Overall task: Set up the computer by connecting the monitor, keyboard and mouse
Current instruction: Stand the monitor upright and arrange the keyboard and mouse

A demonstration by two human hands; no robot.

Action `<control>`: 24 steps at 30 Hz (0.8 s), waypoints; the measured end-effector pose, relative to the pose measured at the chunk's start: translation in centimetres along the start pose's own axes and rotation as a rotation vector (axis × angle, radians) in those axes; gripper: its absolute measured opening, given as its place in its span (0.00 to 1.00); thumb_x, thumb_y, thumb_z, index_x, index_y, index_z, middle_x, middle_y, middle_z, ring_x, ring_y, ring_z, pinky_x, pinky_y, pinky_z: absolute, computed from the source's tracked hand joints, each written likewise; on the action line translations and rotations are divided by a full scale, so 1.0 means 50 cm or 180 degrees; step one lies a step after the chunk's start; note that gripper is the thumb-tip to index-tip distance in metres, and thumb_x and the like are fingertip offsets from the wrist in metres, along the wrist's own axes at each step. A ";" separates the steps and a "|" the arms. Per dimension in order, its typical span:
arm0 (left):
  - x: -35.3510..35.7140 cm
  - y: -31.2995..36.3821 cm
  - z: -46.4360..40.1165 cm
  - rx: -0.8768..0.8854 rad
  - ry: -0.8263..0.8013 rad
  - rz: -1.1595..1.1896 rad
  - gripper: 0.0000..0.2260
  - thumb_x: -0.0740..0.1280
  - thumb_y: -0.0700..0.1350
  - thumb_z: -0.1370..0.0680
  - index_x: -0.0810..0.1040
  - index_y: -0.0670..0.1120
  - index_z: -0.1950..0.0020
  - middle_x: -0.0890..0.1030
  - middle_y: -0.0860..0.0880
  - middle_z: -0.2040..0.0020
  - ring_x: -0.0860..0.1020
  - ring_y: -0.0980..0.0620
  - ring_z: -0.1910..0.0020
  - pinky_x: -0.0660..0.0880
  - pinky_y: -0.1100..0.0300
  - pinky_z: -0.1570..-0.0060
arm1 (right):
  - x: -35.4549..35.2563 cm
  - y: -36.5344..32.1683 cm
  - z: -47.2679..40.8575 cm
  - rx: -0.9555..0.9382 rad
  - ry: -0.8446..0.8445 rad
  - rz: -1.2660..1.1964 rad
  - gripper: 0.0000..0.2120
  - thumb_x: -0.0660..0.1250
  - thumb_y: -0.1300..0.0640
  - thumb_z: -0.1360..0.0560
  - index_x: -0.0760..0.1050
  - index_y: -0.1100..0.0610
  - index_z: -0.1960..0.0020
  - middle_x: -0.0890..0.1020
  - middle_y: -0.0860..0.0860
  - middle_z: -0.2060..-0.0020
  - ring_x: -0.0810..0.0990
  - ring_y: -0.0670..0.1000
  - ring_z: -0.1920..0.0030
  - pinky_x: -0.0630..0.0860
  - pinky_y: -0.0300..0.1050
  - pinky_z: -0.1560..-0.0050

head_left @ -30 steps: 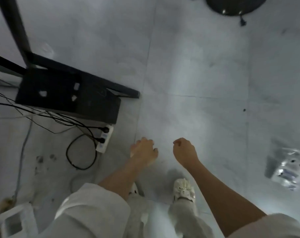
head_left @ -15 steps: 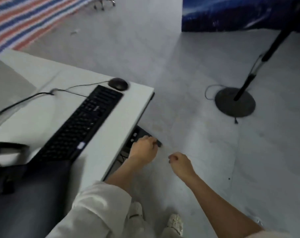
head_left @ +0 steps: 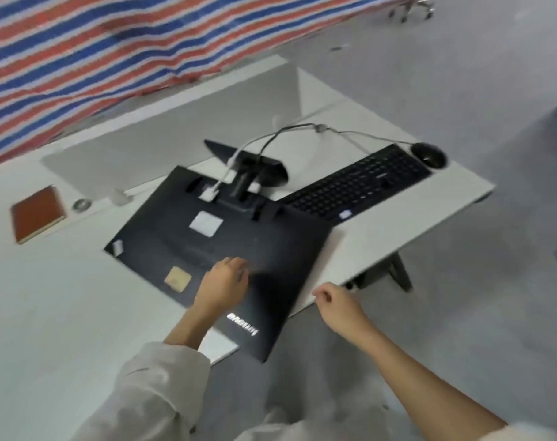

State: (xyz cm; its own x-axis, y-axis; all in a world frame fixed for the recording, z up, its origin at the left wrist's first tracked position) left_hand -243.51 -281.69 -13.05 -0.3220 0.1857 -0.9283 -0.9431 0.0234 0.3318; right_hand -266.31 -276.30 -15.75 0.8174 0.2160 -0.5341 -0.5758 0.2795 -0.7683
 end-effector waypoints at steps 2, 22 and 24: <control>0.018 -0.081 0.041 -0.0149 -0.0058 -0.0022 0.16 0.58 0.49 0.25 0.78 0.49 0.42 0.79 0.46 0.44 0.76 0.42 0.44 0.74 0.49 0.46 | 0.069 -0.024 0.006 -0.0380 0.0010 0.0492 0.10 0.58 0.60 0.23 0.78 0.59 0.48 0.81 0.55 0.51 0.78 0.56 0.49 0.72 0.45 0.49; 0.086 -0.347 0.165 -0.0134 -0.0137 -0.0158 0.32 0.62 0.46 0.22 0.48 0.50 0.23 0.48 0.44 0.22 0.49 0.40 0.24 0.59 0.44 0.30 | 0.362 -0.125 0.028 -0.0736 -0.0622 0.3934 0.47 0.64 0.62 0.25 0.30 0.46 0.26 0.32 0.55 0.26 0.32 0.64 0.27 0.46 0.77 0.35; 0.085 -0.338 0.133 0.0031 -0.0055 -0.0474 0.35 0.62 0.46 0.22 0.42 0.53 0.23 0.42 0.46 0.22 0.43 0.40 0.24 0.54 0.42 0.29 | 0.345 -0.145 0.028 -0.0773 -0.0640 0.3928 0.49 0.66 0.61 0.26 0.30 0.45 0.26 0.32 0.54 0.26 0.32 0.63 0.27 0.46 0.77 0.36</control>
State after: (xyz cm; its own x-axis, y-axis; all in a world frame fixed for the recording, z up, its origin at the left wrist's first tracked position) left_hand -228.37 -274.74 -21.51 -0.1771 0.1963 -0.9644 -0.9794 0.0615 0.1924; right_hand -248.06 -273.26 -18.92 -0.2856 0.3527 -0.8911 -0.9138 -0.3804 0.1423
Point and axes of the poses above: each hand's wrist, its own z-axis away from the middle knuckle, its own x-axis out of the palm, y = z × x, the point moved 1 cm from there along -z, towards the middle knuckle
